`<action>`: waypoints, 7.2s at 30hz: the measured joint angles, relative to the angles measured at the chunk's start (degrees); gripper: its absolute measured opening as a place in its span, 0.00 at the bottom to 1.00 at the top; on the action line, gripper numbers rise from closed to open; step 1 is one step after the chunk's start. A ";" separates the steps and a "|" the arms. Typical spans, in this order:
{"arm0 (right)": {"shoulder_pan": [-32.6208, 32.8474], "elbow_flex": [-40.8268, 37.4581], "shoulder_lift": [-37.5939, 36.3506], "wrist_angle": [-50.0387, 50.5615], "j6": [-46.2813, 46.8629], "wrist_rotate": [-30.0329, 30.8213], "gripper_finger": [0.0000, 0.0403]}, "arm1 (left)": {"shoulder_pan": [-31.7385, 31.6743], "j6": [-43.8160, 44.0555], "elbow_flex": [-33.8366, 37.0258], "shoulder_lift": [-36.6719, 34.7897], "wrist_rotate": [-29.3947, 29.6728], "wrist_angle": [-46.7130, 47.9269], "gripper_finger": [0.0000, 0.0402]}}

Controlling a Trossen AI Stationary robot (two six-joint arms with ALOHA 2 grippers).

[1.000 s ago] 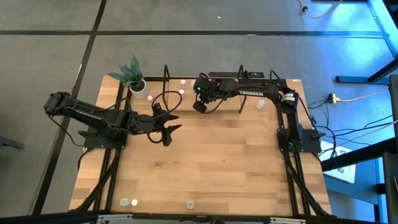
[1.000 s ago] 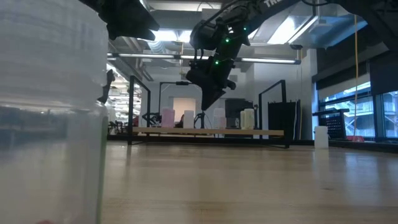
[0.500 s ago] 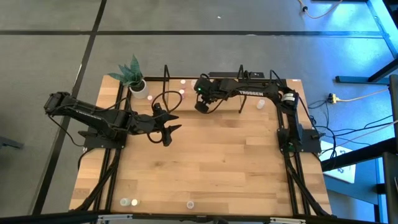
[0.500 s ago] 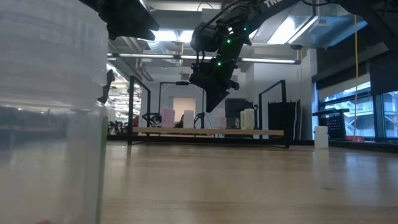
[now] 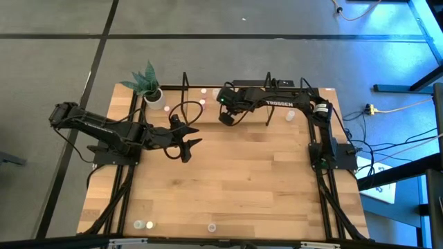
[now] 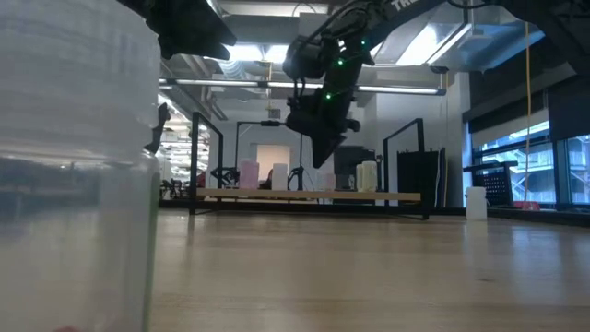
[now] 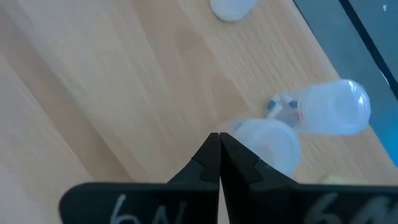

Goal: Pick and place medicine bottles onto shelf by color
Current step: Put the top transparent pill bottle on the shelf aligned with the other transparent pill bottle, then put the yellow pill bottle on the shelf aligned with the other yellow pill bottles

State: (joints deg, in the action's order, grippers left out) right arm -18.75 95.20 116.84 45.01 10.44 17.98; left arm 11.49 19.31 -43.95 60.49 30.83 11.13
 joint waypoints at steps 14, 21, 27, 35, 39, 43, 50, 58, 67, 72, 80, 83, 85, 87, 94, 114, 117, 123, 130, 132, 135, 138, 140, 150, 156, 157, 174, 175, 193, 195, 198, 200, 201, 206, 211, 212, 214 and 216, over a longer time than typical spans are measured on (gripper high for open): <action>0.03 0.00 0.00 3.81 1.36 2.10 0.01 | 0.01 -0.02 0.01 0.00 -0.02 0.00 0.45; 0.06 0.00 0.00 3.76 1.27 -0.23 0.01 | 0.00 -0.02 0.01 0.00 0.00 0.00 0.45; 1.49 0.35 -0.72 4.78 1.13 -5.51 0.01 | 0.01 -0.03 0.00 0.00 -0.02 0.00 0.45; 5.56 0.63 -8.24 7.12 0.92 -5.60 0.01 | 0.02 0.02 -0.01 0.00 -0.02 0.24 0.45; 7.94 0.67 -13.24 8.54 0.27 -4.32 0.01 | 0.47 0.04 0.01 0.00 -0.02 0.24 0.45; 11.20 0.68 -17.56 11.06 -3.46 -3.99 0.01 | 2.00 0.07 0.01 0.00 -0.09 0.09 0.45; 16.45 0.72 -22.64 19.01 -7.74 -4.11 0.01 | 6.39 0.01 -1.12 -0.13 -0.15 0.70 0.45; 18.77 -2.15 -28.92 21.67 -6.83 -4.08 0.01 | 10.09 -0.57 -9.02 -0.17 -0.02 12.78 0.45; 21.82 -12.51 -38.07 21.21 0.47 -5.56 0.01 | 13.11 5.46 -17.57 -0.15 -0.02 28.29 0.45; 25.73 -15.45 -39.98 19.88 2.82 -7.58 0.01 | 15.34 11.96 -19.58 -0.13 -2.51 33.38 0.45; 28.47 -16.04 -40.26 17.78 0.75 -11.06 0.01 | 18.72 27.89 -19.71 0.24 -13.50 38.94 0.45; 28.45 -16.04 -40.26 16.74 -0.82 -14.35 0.01 | 20.35 34.31 -19.71 0.28 -17.41 40.95 0.45; 28.45 -16.04 -40.26 16.04 -2.18 -15.91 0.01 | 21.81 37.51 -19.71 0.42 -19.63 41.82 0.45; 28.45 -16.04 -40.26 15.80 -3.37 -16.59 0.01 | 23.22 40.94 -19.73 0.91 -23.41 42.94 0.45; 28.43 -16.04 -40.24 15.21 -7.32 -20.27 0.01 | 29.66 51.11 -19.73 6.89 -34.15 44.34 0.45; 28.42 -16.02 -40.22 5.43 -6.86 -40.58 0.01 | 45.79 58.02 -19.68 16.78 -34.98 36.98 0.45; 28.42 -16.02 -40.22 3.48 -6.08 -40.58 0.01 | 49.03 56.29 -19.68 16.81 -30.21 35.92 0.45; 28.42 -16.02 -40.22 1.54 -5.99 -39.43 0.01 | 51.75 52.57 -19.68 17.36 -24.56 35.93 0.45; 28.42 -16.02 -40.22 1.45 -5.66 -32.36 0.01 | 52.50 49.10 -19.68 21.36 -24.09 34.44 0.45; 28.42 -16.02 -40.22 1.45 -4.69 -32.12 0.01 | 52.76 49.06 -19.68 22.43 -23.96 33.03 0.45; 28.42 -16.00 -40.22 1.45 -3.99 -32.11 0.01 | 53.34 48.45 -19.68 24.42 -22.77 30.47 0.45; 28.45 -16.00 -40.22 1.45 -3.29 -32.12 0.01 | 54.27 48.34 -19.68 26.42 -20.89 29.02 0.45; 28.45 -16.00 -40.22 1.45 -3.21 -32.11 0.01 | 54.48 48.76 -19.68 27.43 -20.82 28.87 0.45; 28.45 -16.00 -40.22 1.47 -3.34 -32.02 0.01 | 54.57 49.00 -19.66 29.61 -16.71 29.43 0.45; 28.44 -16.00 -40.22 1.49 -3.37 -32.02 0.01 | 55.09 49.18 -19.66 29.62 -16.21 29.95 0.45; 28.44 -16.00 -40.22 1.49 -3.37 -32.02 0.01 | 55.39 49.18 -19.66 29.62 -16.20 29.97 0.45; 28.42 -16.00 -40.22 1.51 -1.72 -32.04 0.01 | 56.41 50.82 -19.66 29.62 -16.31 30.87 0.45; 28.42 -16.00 -40.22 1.51 -1.53 -32.04 0.01 | 56.41 50.82 -19.66 29.62 -16.28 30.87 0.45; 28.42 -16.00 -40.22 1.51 -1.66 -32.06 0.01 | 56.44 51.27 -19.66 29.62 -15.08 33.38 0.45; 28.42 -15.99 -40.22 1.51 -1.73 -32.09 0.01 | 56.56 53.48 -19.66 29.62 -14.82 33.66 0.45; 28.42 -15.98 -40.22 1.51 -1.71 -32.09 0.01 | 57.03 57.45 -19.66 29.62 -14.55 34.49 0.45; 28.45 -16.00 -40.20 1.51 -1.72 -32.07 0.01 | 57.36 58.91 -19.66 29.62 -13.72 34.41 0.45; 28.43 -16.00 -40.21 1.51 -1.68 -32.07 0.01 | 57.61 59.46 -19.66 29.62 -13.05 34.21 0.45; 28.44 -15.98 -40.19 1.51 -1.67 -32.08 0.01 | 58.54 59.75 -19.66 29.59 -9.26 31.22 0.45; 28.45 -15.98 -40.19 1.51 -1.68 -32.09 0.01 | 58.75 59.66 -19.66 29.59 -8.88 30.57 0.45; 28.42 -16.00 -40.19 1.51 -1.71 -32.09 0.01 | 58.75 59.67 -19.66 29.59 -8.69 30.54 0.45; 28.42 -15.98 -40.19 1.51 -1.73 -32.09 0.01 | 58.73 59.67 -19.66 29.59 -8.09 30.07 0.45; 28.42 -15.98 -40.19 1.51 -1.68 -32.09 0.01 | 58.71 59.64 -19.66 29.58 -7.43 29.46 0.45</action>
State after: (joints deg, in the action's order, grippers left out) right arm 9.67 79.22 76.64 46.52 8.76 -14.11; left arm 70.20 78.95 -63.61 90.07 23.40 40.59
